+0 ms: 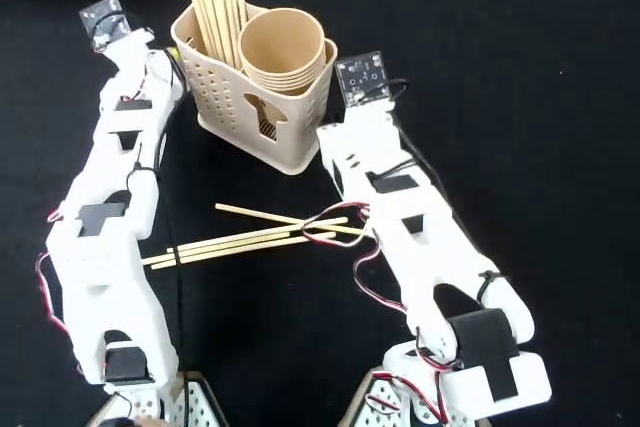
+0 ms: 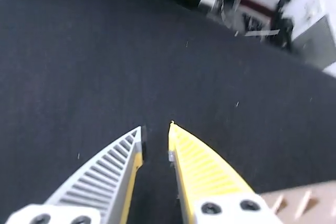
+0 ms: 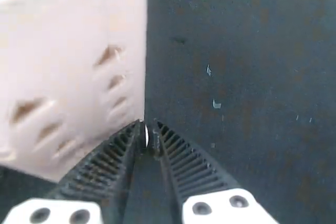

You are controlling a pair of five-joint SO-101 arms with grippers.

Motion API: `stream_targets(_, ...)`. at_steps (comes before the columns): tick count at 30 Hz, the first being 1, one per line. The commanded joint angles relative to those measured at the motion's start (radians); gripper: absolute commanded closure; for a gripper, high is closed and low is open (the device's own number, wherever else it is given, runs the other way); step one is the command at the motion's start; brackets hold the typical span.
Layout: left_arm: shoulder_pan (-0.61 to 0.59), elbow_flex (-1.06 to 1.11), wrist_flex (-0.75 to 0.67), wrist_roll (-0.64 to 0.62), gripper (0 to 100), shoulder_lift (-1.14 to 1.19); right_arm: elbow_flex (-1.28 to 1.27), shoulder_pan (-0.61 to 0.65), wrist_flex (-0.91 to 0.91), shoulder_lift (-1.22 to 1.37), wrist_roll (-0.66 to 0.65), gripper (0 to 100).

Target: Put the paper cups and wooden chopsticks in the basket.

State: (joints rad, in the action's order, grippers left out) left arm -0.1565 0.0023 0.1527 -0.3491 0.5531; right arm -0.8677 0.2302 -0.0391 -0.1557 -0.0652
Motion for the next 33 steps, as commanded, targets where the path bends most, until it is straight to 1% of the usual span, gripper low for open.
stream_targets(1, 0.031, -0.038, 0.069, -0.006, 90, -0.071, 0.084, -0.015, 0.023, -0.035, -0.003, 95.6)
stream_targets(5, 0.054, 0.024, 0.110, -0.006, 90, -0.135, 0.105, -0.015, 0.023, -0.035, -0.003, 95.6)
stream_targets(17, 0.136, 0.302, 0.107, -0.006, 90, -0.374, 0.119, -0.018, 0.023, -0.035, -0.003, 95.6)
stream_targets(27, 0.176, 0.561, 0.106, -0.005, 90, -0.603, 0.134, -0.115, 0.023, -0.036, -0.003, 95.6)
stream_targets(31, 0.173, 0.605, 0.106, -0.003, 90, -0.660, 0.127, -0.135, 0.017, -0.036, -0.003, 95.6)
stream_targets(33, 0.162, 0.616, 0.106, 0.031, 90, -0.677, 0.122, -0.141, 0.017, -0.036, -0.003, 95.6)
